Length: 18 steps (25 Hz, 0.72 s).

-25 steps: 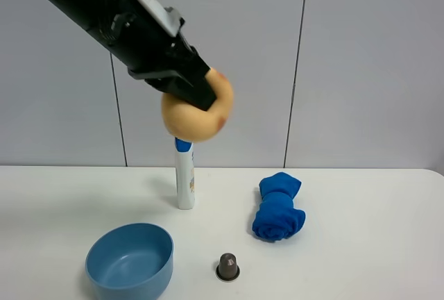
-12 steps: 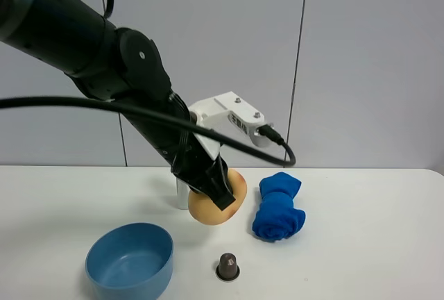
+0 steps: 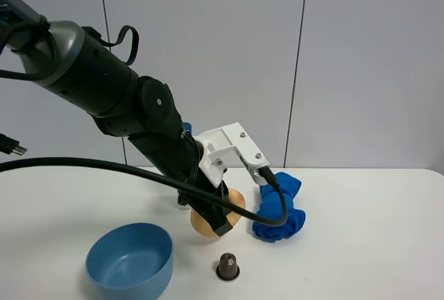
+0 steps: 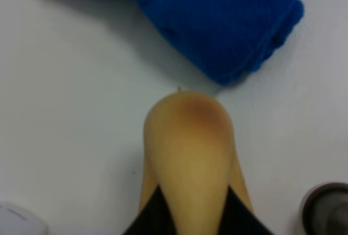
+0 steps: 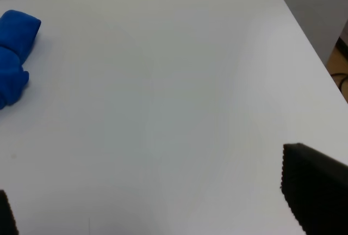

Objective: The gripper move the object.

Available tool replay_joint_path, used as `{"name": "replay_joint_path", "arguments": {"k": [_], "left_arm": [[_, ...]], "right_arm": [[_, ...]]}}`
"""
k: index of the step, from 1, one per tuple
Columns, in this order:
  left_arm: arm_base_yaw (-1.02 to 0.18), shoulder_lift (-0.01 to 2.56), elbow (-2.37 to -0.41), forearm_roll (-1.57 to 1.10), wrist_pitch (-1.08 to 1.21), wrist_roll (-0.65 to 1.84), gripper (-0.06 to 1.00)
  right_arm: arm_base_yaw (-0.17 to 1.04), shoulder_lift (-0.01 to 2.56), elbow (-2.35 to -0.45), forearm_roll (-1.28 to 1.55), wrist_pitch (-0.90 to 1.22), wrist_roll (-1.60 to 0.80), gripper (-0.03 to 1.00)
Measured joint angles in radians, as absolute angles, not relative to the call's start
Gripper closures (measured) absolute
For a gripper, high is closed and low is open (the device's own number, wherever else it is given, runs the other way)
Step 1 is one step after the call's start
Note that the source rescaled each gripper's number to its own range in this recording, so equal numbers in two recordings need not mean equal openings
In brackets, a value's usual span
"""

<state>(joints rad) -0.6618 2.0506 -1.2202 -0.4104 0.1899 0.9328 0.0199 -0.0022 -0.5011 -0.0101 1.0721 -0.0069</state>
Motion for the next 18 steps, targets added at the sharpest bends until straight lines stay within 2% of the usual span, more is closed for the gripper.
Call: {"name": "replay_joint_path", "arguments": {"k": [7, 10, 15, 16, 18], "left_arm": [[-0.662, 2.057, -1.220, -0.409, 0.183, 0.938, 0.94], [-0.662, 2.057, -1.220, -0.409, 0.183, 0.939, 0.86], [-0.662, 2.060, -1.220, -0.409, 0.180, 0.939, 0.35], [-0.662, 2.060, -1.220, -0.409, 0.180, 0.939, 0.28], [-0.662, 2.060, -1.220, -0.409, 0.181, 0.939, 0.22]], "right_arm": [[0.020, -0.002, -0.501, -0.010, 1.072, -0.007, -0.03], [0.020, -0.002, -0.501, -0.010, 1.072, -0.007, -0.03], [0.020, -0.002, -0.501, -0.010, 1.072, -0.007, -0.03], [0.020, -0.002, -0.501, -0.010, 1.072, -0.007, -0.03], [0.020, -0.002, -0.501, -0.010, 1.072, -0.007, -0.03]]}}
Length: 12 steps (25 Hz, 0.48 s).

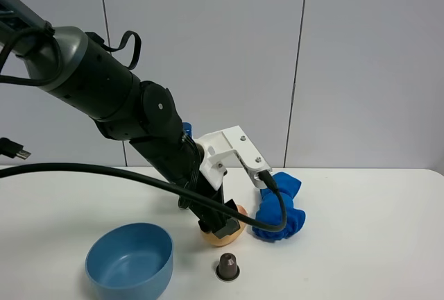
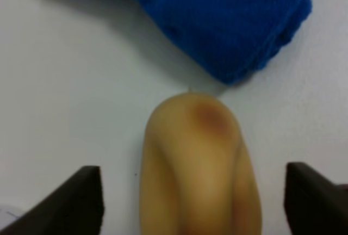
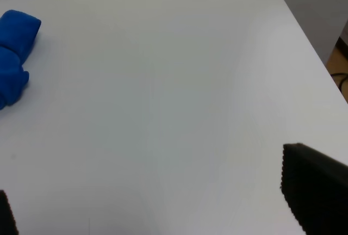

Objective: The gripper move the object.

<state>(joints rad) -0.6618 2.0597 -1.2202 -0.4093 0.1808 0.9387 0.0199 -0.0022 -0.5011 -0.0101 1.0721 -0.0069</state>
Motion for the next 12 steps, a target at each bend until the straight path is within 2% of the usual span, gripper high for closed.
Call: {"name": "replay_joint_path", "arguments": {"k": [5, 9, 12], "left_arm": [[-0.662, 2.060, -1.220, -0.412, 0.188, 0.939, 0.17], [-0.662, 2.060, -1.220, -0.419, 0.188, 0.929, 0.00], [-0.662, 2.053, -1.220, -0.419, 0.189, 0.913, -0.04]], "right_arm": [[0.020, -0.002, -0.501, -0.010, 1.072, -0.007, -0.03], [0.020, -0.002, -0.501, -0.010, 1.072, -0.007, -0.03], [0.020, -0.002, -0.501, -0.010, 1.072, -0.007, -0.03]]}}
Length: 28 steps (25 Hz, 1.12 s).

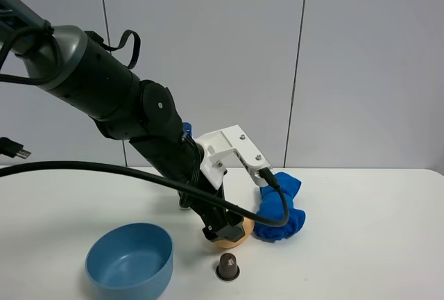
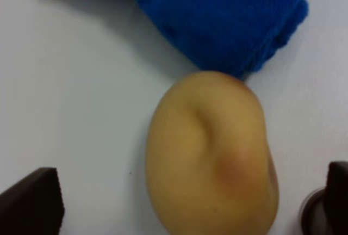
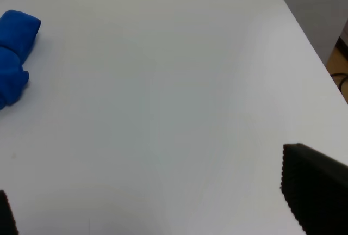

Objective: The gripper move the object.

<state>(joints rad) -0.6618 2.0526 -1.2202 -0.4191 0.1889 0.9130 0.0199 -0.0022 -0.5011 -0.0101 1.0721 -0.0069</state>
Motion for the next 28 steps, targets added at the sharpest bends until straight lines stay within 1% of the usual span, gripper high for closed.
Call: {"name": "replay_joint_path", "arguments": {"k": [6, 11, 14, 16, 18, 22, 28], "left_arm": [[-0.656, 1.932, -1.220, -0.428, 0.209, 0.901, -0.05], [-0.656, 1.727, -1.220, -0.482, 0.261, 0.901, -0.05], [-0.655, 1.583, -1.220, -0.498, 0.254, 0.901, -0.05], [-0.632, 1.512, -1.220, -0.502, 0.231, 0.907, -0.05], [-0.578, 1.460, -1.221, -0.494, 0.215, 0.912, -0.05], [-0.413, 1.419, -1.221, -0.437, 0.223, 0.905, -0.05], [-0.110, 1.418, -1.221, -0.329, 0.313, 0.850, -0.05]], "right_arm": [[0.020, -0.002, -0.501, -0.010, 1.072, -0.007, -0.03], [0.020, -0.002, -0.501, -0.010, 1.072, -0.007, -0.03], [0.020, -0.002, -0.501, -0.010, 1.072, -0.007, -0.03], [0.020, -0.002, -0.501, -0.010, 1.072, -0.007, -0.03], [0.020, -0.002, -0.501, -0.010, 1.072, -0.007, -0.03], [0.020, -0.002, -0.501, -0.010, 1.072, -0.007, -0.03], [0.020, -0.002, -0.501, -0.010, 1.072, -0.007, -0.03]]}}
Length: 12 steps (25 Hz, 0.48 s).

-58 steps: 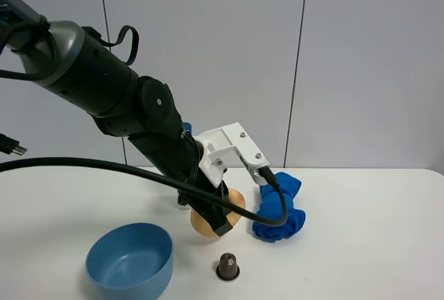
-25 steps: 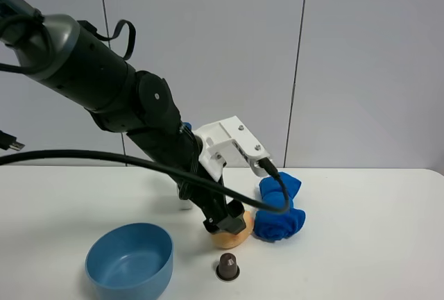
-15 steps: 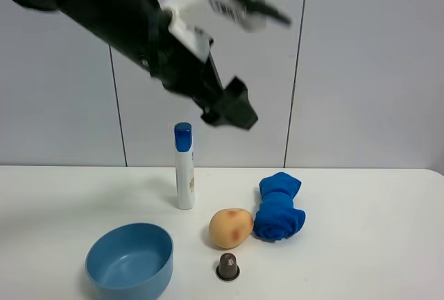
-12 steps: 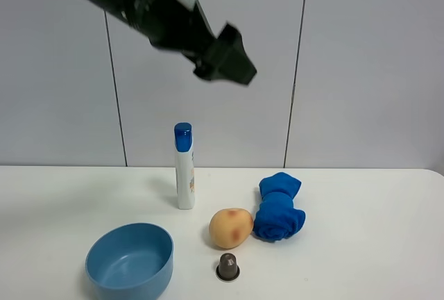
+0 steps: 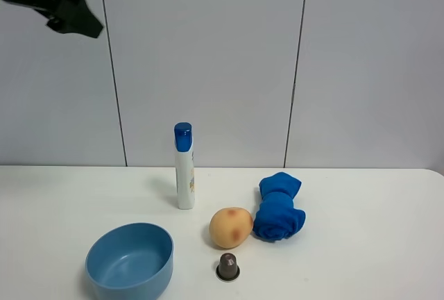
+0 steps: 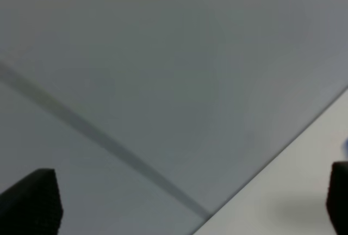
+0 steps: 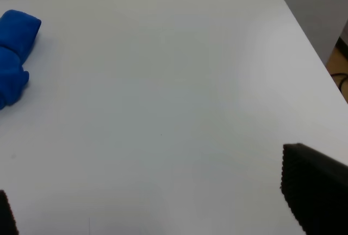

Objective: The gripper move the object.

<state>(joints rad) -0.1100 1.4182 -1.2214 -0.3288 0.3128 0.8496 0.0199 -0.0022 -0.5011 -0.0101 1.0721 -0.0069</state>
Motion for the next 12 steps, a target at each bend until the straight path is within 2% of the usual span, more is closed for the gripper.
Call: {"name": "replay_joint_path", "arguments": {"k": [4, 12], "left_arm": [[0.055, 1.416, -1.221, -0.297, 0.450, 0.747, -0.05], [0.212, 1.301, -1.218, -0.292, 0.755, 0.634, -0.05]], "right_arm": [[0.020, -0.002, -0.501, -0.010, 1.072, -0.007, -0.03], [0.020, -0.002, -0.501, -0.010, 1.072, -0.007, -0.03]]}}
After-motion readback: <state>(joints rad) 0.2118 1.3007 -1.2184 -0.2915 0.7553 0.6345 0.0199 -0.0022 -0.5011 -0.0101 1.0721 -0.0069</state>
